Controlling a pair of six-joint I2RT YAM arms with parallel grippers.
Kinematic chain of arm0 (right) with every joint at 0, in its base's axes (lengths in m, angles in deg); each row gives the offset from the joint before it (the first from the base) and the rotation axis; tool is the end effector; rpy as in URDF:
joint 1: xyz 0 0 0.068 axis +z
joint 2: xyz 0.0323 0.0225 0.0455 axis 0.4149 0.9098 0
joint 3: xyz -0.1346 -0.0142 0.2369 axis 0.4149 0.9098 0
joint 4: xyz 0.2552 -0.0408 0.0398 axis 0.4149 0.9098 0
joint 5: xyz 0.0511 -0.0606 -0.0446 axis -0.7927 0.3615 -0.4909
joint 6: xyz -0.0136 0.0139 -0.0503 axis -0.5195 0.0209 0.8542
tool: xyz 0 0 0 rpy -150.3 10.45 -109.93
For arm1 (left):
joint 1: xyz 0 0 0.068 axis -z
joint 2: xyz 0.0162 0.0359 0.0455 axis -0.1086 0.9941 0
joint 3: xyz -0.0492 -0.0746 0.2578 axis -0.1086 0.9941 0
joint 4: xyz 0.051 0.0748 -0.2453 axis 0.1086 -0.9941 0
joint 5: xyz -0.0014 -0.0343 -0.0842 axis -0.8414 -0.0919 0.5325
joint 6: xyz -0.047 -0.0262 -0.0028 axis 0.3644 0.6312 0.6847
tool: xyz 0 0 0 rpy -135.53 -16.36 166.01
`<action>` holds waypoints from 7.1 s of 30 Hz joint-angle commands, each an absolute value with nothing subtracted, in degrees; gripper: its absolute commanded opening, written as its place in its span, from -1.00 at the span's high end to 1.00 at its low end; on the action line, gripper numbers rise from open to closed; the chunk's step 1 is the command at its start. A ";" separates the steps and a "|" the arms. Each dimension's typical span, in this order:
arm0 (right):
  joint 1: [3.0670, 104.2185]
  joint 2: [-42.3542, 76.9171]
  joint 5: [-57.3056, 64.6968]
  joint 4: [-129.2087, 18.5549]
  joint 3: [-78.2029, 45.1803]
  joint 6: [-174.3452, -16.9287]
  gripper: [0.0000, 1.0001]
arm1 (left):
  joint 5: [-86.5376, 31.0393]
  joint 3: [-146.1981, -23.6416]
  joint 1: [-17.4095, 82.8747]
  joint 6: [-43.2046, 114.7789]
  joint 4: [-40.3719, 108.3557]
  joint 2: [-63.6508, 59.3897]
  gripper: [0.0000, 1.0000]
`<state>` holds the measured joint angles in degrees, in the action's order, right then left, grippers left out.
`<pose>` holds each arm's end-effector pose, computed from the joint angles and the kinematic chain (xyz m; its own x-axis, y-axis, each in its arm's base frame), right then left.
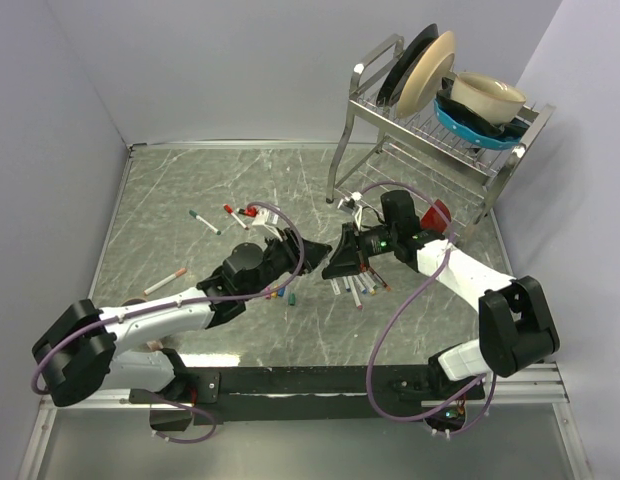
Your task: Open the pen caps
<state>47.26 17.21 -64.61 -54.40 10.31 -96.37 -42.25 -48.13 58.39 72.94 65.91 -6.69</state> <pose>0.2512 0.1427 0.2486 -0.6176 -0.2242 -0.7538 -0.7635 -0.0591 0.6431 0.1730 -0.2164 0.2669 -0.5501 -0.5098 -0.6614 0.4621 0.4739 -0.7496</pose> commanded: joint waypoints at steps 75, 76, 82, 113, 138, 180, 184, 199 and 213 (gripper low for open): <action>49.48 32.62 -5.89 -20.24 -8.20 -71.77 0.95 | -33.73 -30.85 29.70 83.97 46.12 -4.94 0.24; 48.95 32.70 -5.63 -20.15 -8.29 -71.86 0.93 | -33.64 -30.77 29.79 83.97 46.13 -4.94 0.18; 47.90 34.20 -5.01 -18.66 -8.47 -71.86 0.86 | -33.72 -31.12 29.79 83.36 44.37 -7.48 -0.23; 47.63 35.87 -3.43 -17.51 -8.11 -71.60 0.36 | -39.79 -32.44 29.79 80.63 32.33 -26.21 -0.95; 48.42 19.88 -15.99 -15.40 -7.76 -65.45 -0.07 | -55.34 -49.12 16.52 96.00 11.96 -8.32 -0.99; 51.15 18.38 -17.23 -16.11 -5.56 -64.21 -0.11 | -53.32 -67.94 -5.28 101.81 -6.78 15.54 -0.48; 51.32 18.29 -17.40 -16.11 -5.65 -64.13 -0.11 | -54.03 -68.38 -5.28 101.20 -7.75 16.24 -0.20; 51.24 18.11 -17.84 -16.20 -5.56 -64.04 -0.12 | -41.91 -62.24 -4.67 94.09 4.10 12.56 0.73; 51.32 18.64 -17.76 -16.55 -5.21 -64.04 -0.12 | -46.91 -66.01 13.17 81.16 7.28 19.49 0.82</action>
<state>50.91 20.10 -16.96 -15.87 -6.00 -64.88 -44.11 -64.28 9.54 84.67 7.66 15.52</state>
